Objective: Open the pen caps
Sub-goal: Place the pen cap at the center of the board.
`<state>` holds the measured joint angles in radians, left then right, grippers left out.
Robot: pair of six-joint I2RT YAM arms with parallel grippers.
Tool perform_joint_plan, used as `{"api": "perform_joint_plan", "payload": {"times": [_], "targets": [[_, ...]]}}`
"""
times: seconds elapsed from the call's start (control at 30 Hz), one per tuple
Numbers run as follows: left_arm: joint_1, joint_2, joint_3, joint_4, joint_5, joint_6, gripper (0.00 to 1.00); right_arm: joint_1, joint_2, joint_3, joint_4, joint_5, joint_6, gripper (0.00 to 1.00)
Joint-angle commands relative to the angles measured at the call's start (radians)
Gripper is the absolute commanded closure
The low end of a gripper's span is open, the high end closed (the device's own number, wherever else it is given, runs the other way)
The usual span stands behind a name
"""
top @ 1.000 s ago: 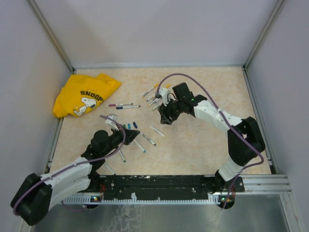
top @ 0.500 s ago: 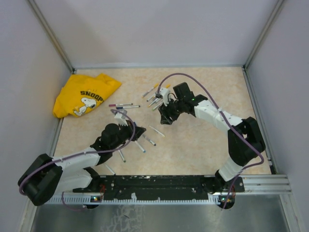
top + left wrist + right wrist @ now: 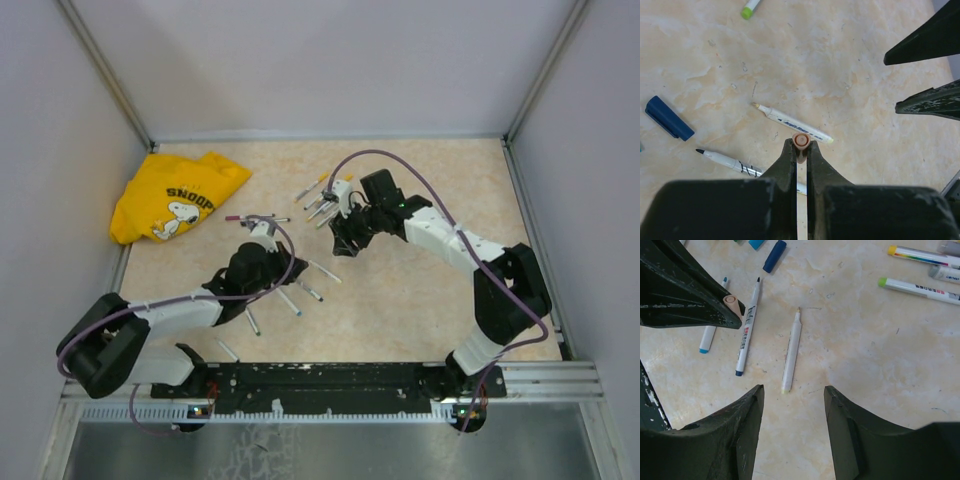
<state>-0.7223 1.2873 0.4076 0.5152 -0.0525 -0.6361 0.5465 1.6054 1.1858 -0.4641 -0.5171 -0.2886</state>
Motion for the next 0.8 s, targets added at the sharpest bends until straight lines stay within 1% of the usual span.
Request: {"api": "perform_joint_plan", "payload": {"times": [0.0, 0.23, 0.5, 0.6, 0.77], "targets": [[-0.007, 0.041, 0.072, -0.07, -0.068, -0.021, 1.0, -0.013, -0.048, 0.012, 0.025, -0.012, -0.014, 0.48], [-0.012, 0.17, 0.234, -0.258, -0.163, -0.066, 1.0, -0.014, -0.05, 0.011, 0.028, -0.017, -0.015, 0.48], [-0.013, 0.265, 0.321, -0.267, -0.202, -0.028, 1.0, -0.014, -0.053, 0.008, 0.032, -0.022, -0.015, 0.48], [-0.012, 0.308, 0.368, -0.311, -0.243, -0.033, 1.0, -0.014, -0.057, 0.007, 0.033, -0.017, -0.014, 0.48], [-0.012, 0.361, 0.468, -0.499, -0.375, -0.152, 1.0, -0.017, -0.061, 0.006, 0.035, -0.014, -0.013, 0.48]]}}
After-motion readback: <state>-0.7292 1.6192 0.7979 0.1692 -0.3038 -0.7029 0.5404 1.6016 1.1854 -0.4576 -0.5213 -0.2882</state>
